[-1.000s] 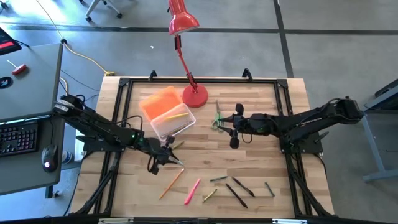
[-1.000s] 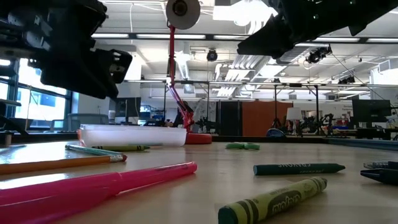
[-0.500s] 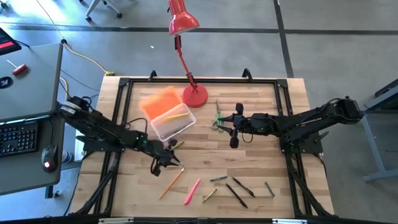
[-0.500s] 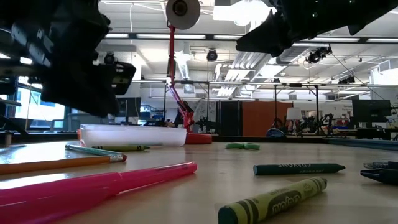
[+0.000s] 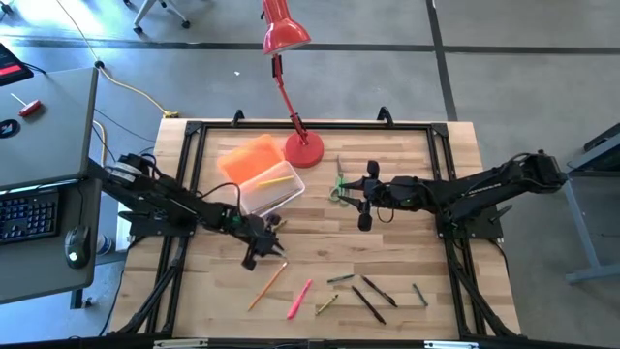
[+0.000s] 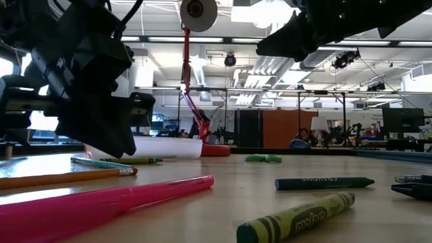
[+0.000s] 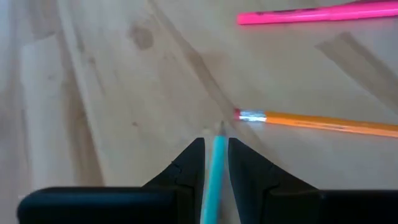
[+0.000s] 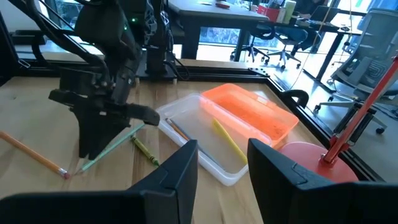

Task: Pick & place school supplies into a supply box
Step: Put the blue pencil into the orange supply box

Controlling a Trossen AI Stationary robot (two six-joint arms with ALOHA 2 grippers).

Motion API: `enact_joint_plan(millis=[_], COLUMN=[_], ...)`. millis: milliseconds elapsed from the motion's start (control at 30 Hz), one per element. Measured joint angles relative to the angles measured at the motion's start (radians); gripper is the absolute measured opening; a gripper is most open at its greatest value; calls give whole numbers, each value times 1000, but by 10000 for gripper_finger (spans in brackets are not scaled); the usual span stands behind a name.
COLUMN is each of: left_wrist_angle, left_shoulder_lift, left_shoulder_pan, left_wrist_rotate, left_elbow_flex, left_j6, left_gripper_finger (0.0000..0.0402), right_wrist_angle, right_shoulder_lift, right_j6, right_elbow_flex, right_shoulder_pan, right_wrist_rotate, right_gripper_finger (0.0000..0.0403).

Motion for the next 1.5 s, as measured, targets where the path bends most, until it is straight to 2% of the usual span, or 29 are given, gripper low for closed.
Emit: enact_joint_plan(millis=[467, 600, 833, 1033, 1233, 1367, 1500], left_wrist_angle=[-5, 11, 216, 317, 376, 368, 360], left_shoulder_lift=[8, 54, 193, 322, 357, 352, 350], left_shoulder_pan=[-2, -2, -2, 0, -2, -3, -3], left_wrist_rotate=[6, 8, 31, 72, 71, 64, 71], left_elbow_flex=[0, -1, 1, 8, 6, 5, 5], left_j6=[7, 7, 6, -55, -56, -56, -52], left_gripper_finger=[101, 101, 101, 101, 100, 79, 31], right_wrist_angle=[-8, -8, -9, -16, -25, -24, -24], right_shoulder_lift=[0, 0, 0, 0, 0, 0, 0], right_j6=[-7, -7, -7, -2, 0, 0, 0], right_elbow_flex=[0, 0, 0, 0, 0, 0, 0], right_shoulder_pan=[0, 0, 0, 0, 1, 1, 1], right_wrist_rotate=[0, 0, 0, -3, -8, -8, -8], right_gripper_finger=[119, 119, 119, 119, 119, 119, 119])
